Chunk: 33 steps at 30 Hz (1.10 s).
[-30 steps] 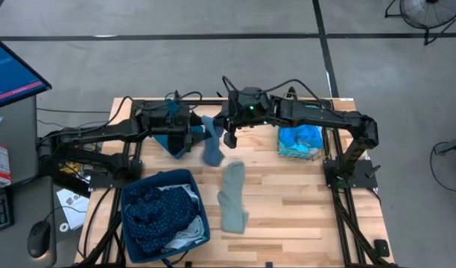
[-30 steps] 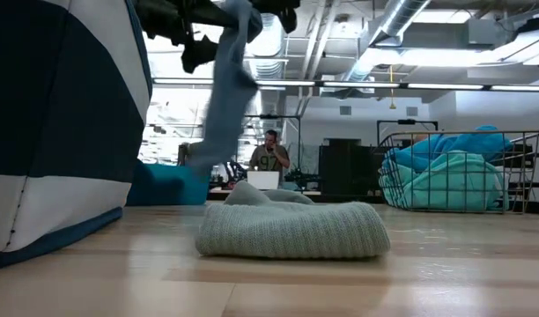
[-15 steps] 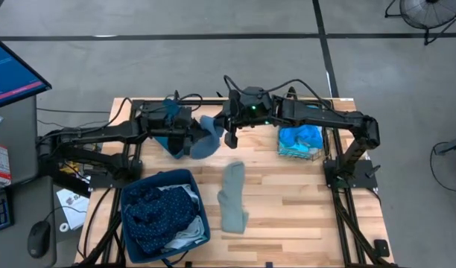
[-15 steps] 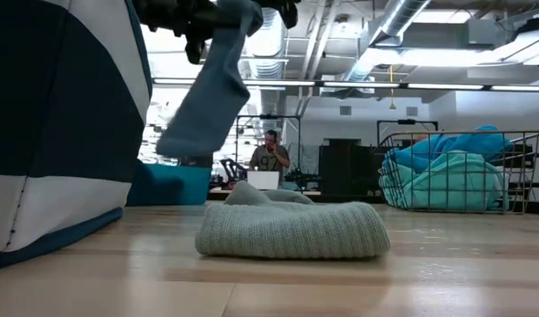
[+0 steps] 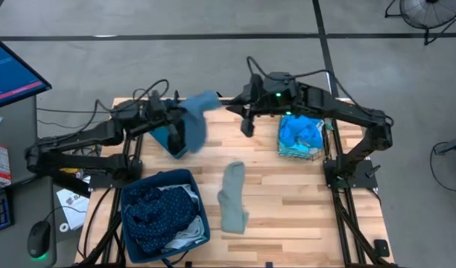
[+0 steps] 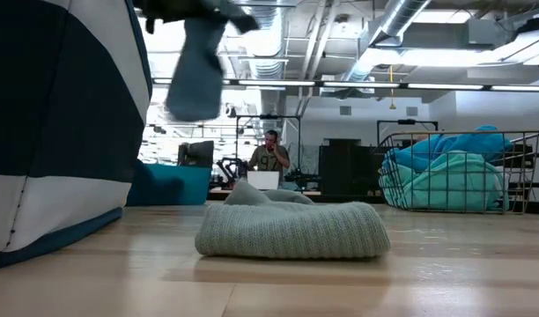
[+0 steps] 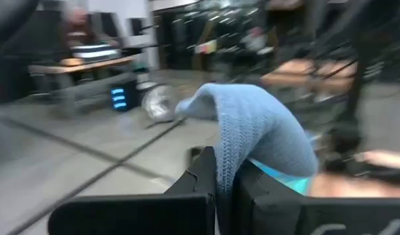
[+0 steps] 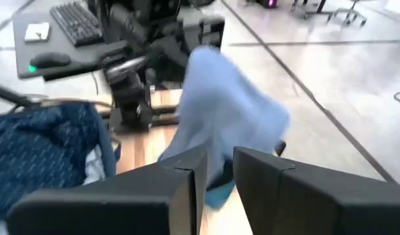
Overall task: Pick & Place Cloths
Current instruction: Put the blue sock into the small blue bin
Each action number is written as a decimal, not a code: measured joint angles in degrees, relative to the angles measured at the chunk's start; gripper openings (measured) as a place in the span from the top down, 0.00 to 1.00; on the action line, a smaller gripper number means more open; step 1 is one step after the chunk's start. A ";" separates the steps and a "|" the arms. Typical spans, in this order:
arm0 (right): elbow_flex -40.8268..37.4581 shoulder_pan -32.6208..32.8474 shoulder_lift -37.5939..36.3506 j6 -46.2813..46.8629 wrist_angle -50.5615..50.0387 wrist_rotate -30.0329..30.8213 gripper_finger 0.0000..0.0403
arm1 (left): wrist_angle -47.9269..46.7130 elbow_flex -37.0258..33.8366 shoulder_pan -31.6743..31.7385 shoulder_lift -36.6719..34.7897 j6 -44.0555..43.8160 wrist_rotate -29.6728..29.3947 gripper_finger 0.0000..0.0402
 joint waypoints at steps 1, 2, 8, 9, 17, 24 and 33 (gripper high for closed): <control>0.00 0.03 -0.91 0.02 -1.58 0.04 0.82 | -1.96 0.00 0.00 -1.01 1.31 -2.35 1.00; 0.00 0.05 -1.57 0.28 -2.12 0.04 0.82 | -3.70 0.00 0.00 -2.01 2.50 -4.54 1.00; 0.00 1.40 -3.91 1.91 -6.14 0.01 0.82 | -12.52 -0.02 1.69 -4.45 7.21 -17.41 1.00; 0.00 1.77 -4.15 1.99 -6.86 0.02 0.82 | -13.44 -0.02 2.25 -4.42 7.44 -18.07 1.00; -2.15 5.90 -1.93 3.53 -15.42 -0.04 0.82 | -25.84 -0.24 6.44 -2.89 4.83 -18.37 1.00; -9.08 6.41 2.23 3.91 -16.59 -0.04 0.82 | -29.44 -0.31 6.74 1.00 2.34 -18.45 1.00; -13.75 6.44 11.50 -0.67 -15.67 -0.12 0.82 | -30.32 -3.57 9.26 6.65 -3.13 -20.61 1.00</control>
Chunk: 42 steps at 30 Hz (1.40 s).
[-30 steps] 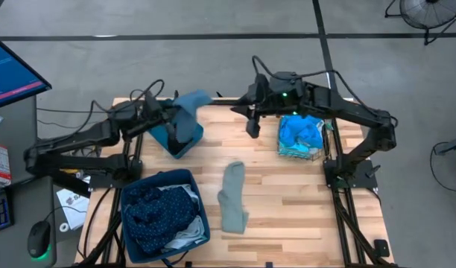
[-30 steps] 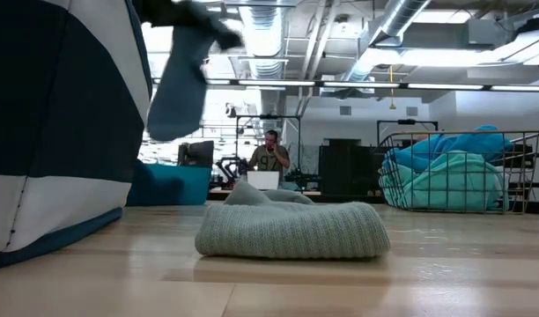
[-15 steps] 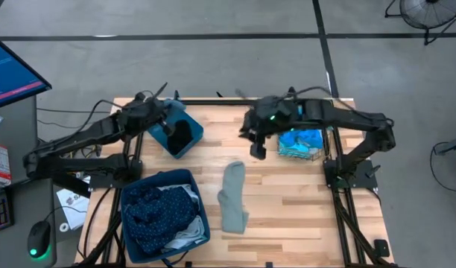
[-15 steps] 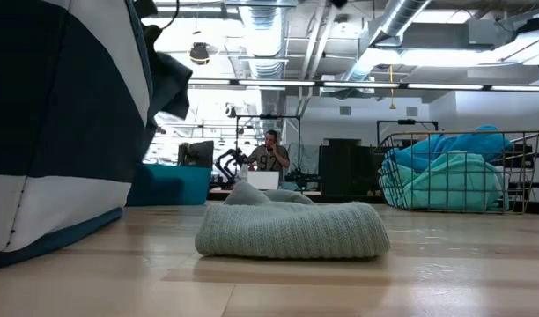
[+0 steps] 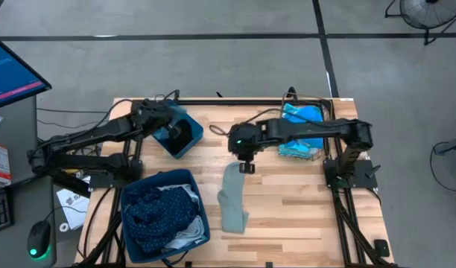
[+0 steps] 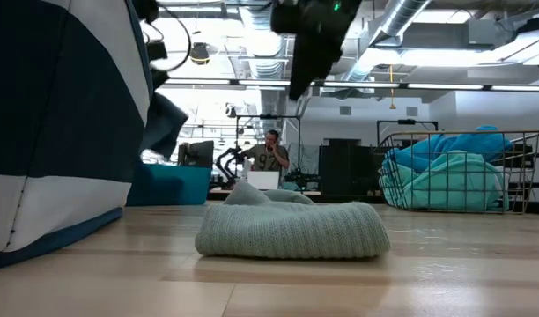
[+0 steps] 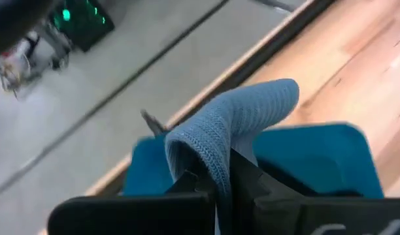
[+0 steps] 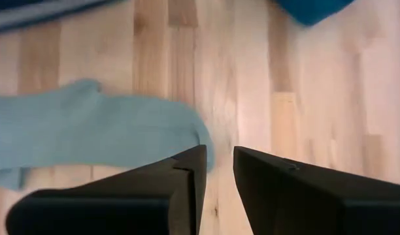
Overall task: Pick & Place Cloths
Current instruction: Put the blue sock into the small blue bin, then put the gray sock into the small blue bin
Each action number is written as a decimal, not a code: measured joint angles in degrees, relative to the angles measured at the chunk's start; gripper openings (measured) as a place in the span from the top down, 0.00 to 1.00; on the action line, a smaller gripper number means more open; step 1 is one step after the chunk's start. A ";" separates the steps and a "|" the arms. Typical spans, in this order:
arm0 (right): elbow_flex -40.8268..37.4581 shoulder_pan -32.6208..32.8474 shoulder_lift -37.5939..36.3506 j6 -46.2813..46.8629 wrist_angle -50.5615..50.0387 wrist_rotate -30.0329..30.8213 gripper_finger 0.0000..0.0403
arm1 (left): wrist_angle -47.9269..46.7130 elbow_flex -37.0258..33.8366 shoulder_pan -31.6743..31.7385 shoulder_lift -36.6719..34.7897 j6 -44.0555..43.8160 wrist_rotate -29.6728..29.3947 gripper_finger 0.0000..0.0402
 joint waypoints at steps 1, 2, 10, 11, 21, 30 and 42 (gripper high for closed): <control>-0.04 0.08 1.01 -0.45 -0.24 -0.12 0.82 | -0.22 -0.73 -0.09 0.08 -1.53 -0.03 1.00; -0.05 0.16 2.02 -0.86 -0.32 -0.12 0.82 | -0.50 -1.20 -0.26 0.06 -3.29 0.05 1.00; -0.02 0.40 8.99 -4.33 2.40 -3.18 0.82 | -5.56 -4.23 -0.24 -0.07 -14.65 0.13 1.00; 0.00 0.41 9.60 -4.45 3.51 -3.70 0.82 | -5.66 -4.68 -0.26 -0.05 -16.07 0.55 1.00; 0.04 1.59 16.08 -6.63 6.18 -6.20 0.69 | -6.05 -6.10 -0.29 -0.05 -20.16 13.18 0.83; 0.02 1.34 16.67 -6.98 8.37 -5.96 0.24 | -6.07 -6.10 -0.33 -0.05 -17.96 16.23 0.46; 0.30 2.26 22.98 -4.70 8.64 -4.93 0.20 | -6.56 -6.10 -0.30 -0.03 -21.67 7.62 0.25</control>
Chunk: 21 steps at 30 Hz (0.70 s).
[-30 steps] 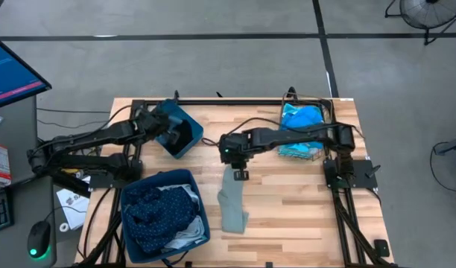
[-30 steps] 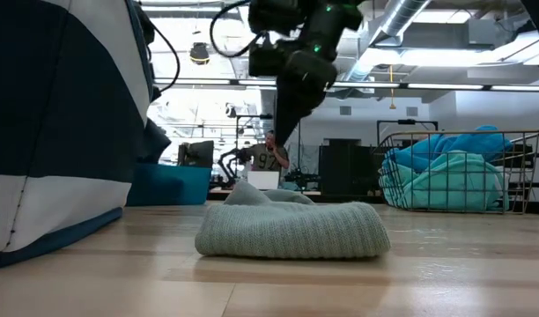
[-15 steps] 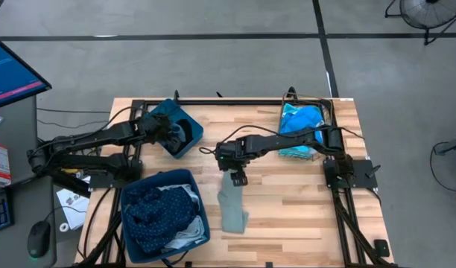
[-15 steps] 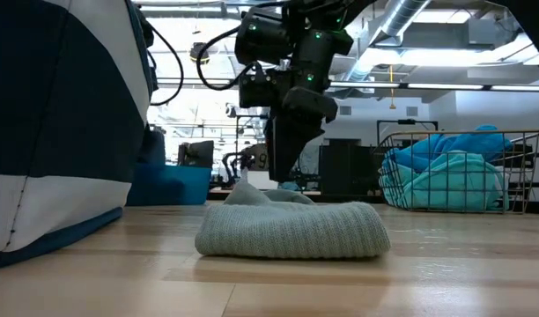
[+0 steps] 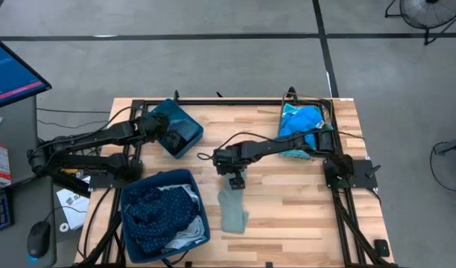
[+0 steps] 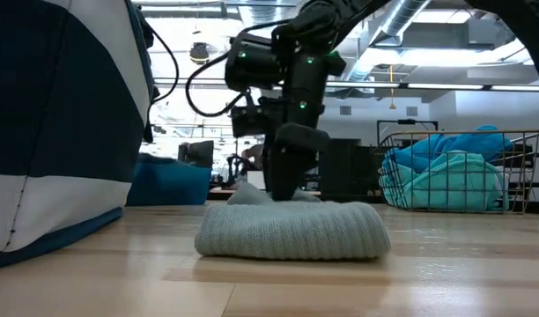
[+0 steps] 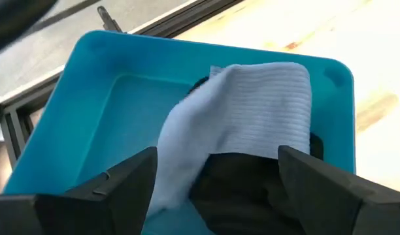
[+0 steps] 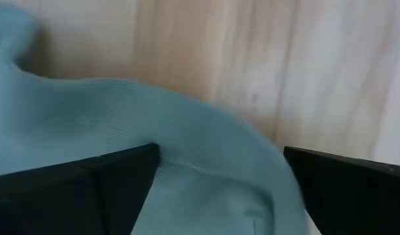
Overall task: Pick & Place Cloths
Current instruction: Put the gray sock into the small blue bin
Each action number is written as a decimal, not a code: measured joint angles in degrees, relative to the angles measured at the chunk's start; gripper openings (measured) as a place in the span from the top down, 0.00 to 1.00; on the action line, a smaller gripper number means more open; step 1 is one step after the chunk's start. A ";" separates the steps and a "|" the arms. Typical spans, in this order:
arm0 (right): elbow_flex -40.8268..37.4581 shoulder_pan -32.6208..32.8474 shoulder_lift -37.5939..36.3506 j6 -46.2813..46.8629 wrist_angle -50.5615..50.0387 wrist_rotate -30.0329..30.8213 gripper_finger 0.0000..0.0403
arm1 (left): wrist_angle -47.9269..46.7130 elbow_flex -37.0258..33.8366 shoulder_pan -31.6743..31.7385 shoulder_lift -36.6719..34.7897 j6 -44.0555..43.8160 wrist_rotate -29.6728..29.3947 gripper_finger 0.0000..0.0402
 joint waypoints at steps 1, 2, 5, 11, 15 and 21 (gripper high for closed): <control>0.07 0.15 1.03 0.07 -0.48 0.04 0.20 | 0.03 0.00 -0.11 -0.01 -1.03 -0.02 0.25; 0.23 0.29 1.65 0.03 -0.68 -0.17 0.20 | 0.02 0.00 -0.13 0.00 -1.57 0.03 0.25; 0.42 0.59 2.61 1.13 -0.94 1.00 0.22 | 0.13 0.02 -0.13 -0.39 -3.16 0.28 0.25; -0.05 0.53 1.47 2.78 -0.69 3.27 0.61 | 0.26 0.02 -0.15 -2.14 -6.08 2.00 0.25; -0.49 -1.50 -0.90 2.68 -1.50 4.73 0.95 | 1.50 0.02 -0.19 -4.75 -6.20 3.27 0.25; -0.51 -4.97 -8.89 3.51 -3.22 4.36 0.98 | 10.30 0.02 -0.18 -10.22 -3.63 10.13 0.25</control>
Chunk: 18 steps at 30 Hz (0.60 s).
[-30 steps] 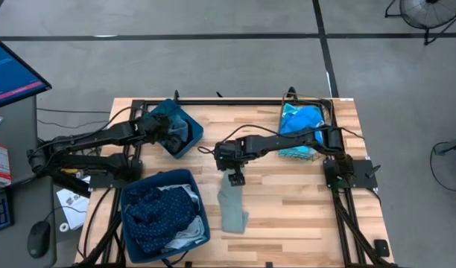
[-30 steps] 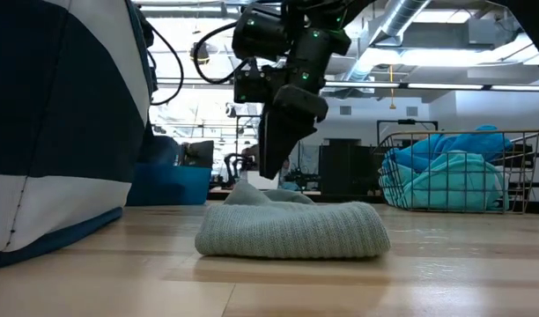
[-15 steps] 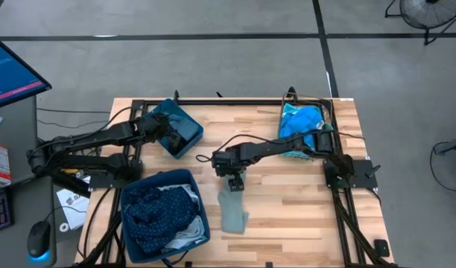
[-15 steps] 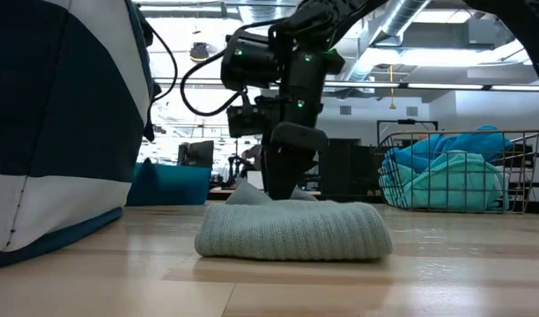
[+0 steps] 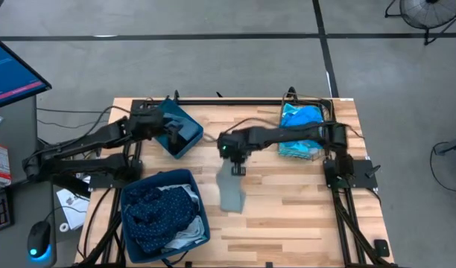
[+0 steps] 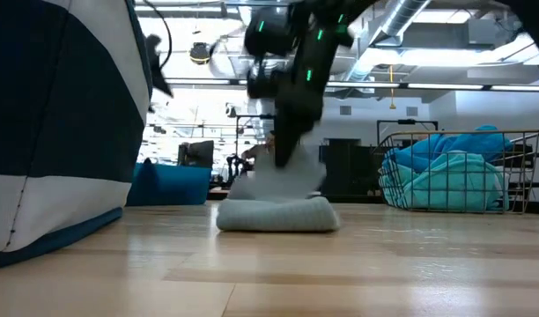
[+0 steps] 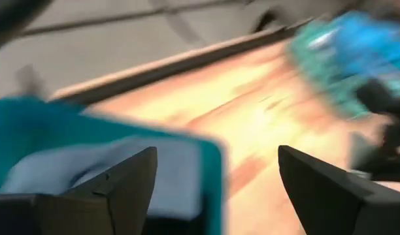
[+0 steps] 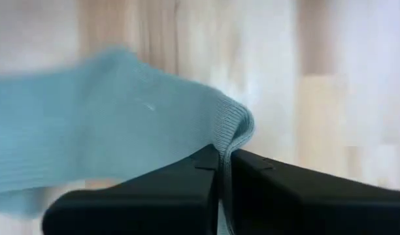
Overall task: Pick & Place Cloths
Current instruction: Put the gray sock into the small blue bin
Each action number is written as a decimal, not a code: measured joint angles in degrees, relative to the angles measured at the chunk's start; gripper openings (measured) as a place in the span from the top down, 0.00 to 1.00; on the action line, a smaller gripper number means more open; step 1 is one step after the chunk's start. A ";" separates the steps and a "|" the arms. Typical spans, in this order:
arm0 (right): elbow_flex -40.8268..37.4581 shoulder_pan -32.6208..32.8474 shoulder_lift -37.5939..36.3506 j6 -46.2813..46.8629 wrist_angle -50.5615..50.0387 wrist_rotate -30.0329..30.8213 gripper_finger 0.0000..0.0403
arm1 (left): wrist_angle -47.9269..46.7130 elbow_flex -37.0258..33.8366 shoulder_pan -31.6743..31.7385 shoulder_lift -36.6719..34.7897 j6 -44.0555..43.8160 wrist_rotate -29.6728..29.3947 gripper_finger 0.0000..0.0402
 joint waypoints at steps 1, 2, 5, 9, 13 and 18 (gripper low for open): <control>0.09 -0.63 -1.81 0.54 -0.20 -0.12 0.98 | 2.30 -0.01 -0.02 -0.83 0.79 1.90 0.25; 0.09 -1.32 -3.49 1.01 -0.18 -0.47 0.98 | 5.06 0.00 -0.02 -1.51 1.05 3.96 0.25; 0.01 -3.62 -8.67 2.34 0.12 -0.43 0.99 | 13.38 0.00 -0.04 -2.47 2.29 11.23 0.25; 0.16 -6.32 -15.48 3.91 1.46 0.18 0.99 | 22.46 0.00 -0.64 -2.21 4.16 17.25 0.25; 0.14 -7.79 -20.30 5.36 3.39 1.78 1.00 | 26.78 0.02 -1.78 -0.34 5.81 18.60 0.25; 0.26 -8.75 -24.78 6.86 6.05 1.99 1.00 | 30.24 0.02 -3.71 3.47 8.84 19.94 0.25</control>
